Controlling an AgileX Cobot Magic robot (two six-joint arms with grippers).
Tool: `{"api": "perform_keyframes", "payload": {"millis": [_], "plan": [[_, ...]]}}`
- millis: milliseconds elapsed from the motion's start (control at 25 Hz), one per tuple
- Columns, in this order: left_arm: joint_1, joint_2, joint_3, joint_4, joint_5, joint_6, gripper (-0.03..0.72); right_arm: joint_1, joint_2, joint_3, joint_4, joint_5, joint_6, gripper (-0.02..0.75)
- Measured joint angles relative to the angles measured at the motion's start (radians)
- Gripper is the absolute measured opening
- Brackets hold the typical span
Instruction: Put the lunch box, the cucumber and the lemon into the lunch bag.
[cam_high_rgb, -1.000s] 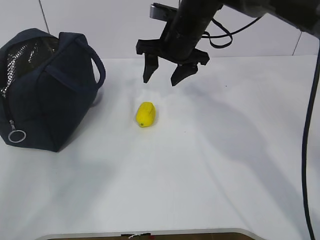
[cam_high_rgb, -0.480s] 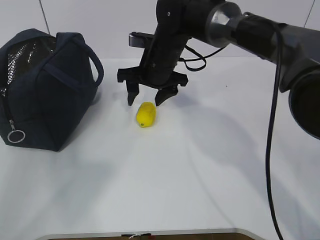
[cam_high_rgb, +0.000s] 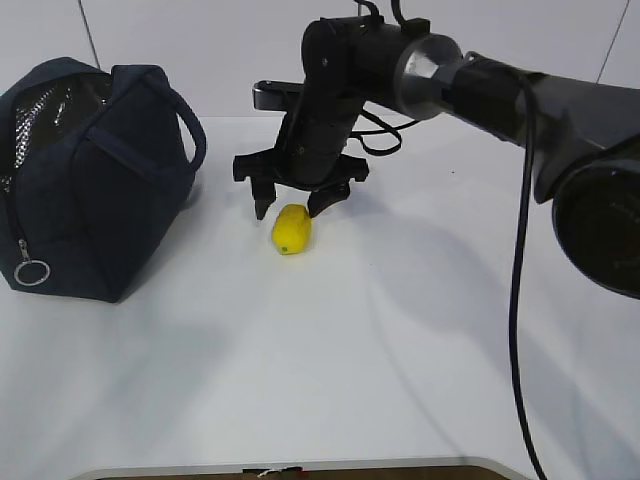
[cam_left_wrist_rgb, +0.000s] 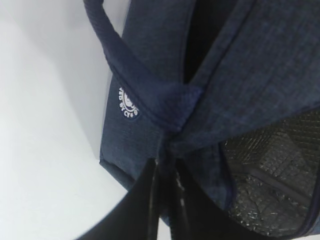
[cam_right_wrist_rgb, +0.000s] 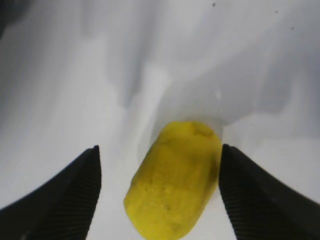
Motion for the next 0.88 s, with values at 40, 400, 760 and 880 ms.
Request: {"api": "perform_keyframes", "payload": {"millis": [40,400,760,880], "plan": [[0.0,0.0,0.0,0.0,0.0,0.0,-0.009,0.002,0.0,0.0,0.0,-0.006,0.0,0.578],[0.0,0.0,0.0,0.0,-0.002,0.0,-0.009,0.002,0.002,0.0,0.0,-0.002,0.0,0.578],[0.0,0.0,0.0,0.0,-0.004,0.0,-0.009,0.002,0.019,0.0,0.0,0.014,0.0,0.577],[0.0,0.0,0.0,0.0,-0.004,0.0,-0.009,0.002,0.023,0.0,0.0,0.022,0.0,0.54]]}}
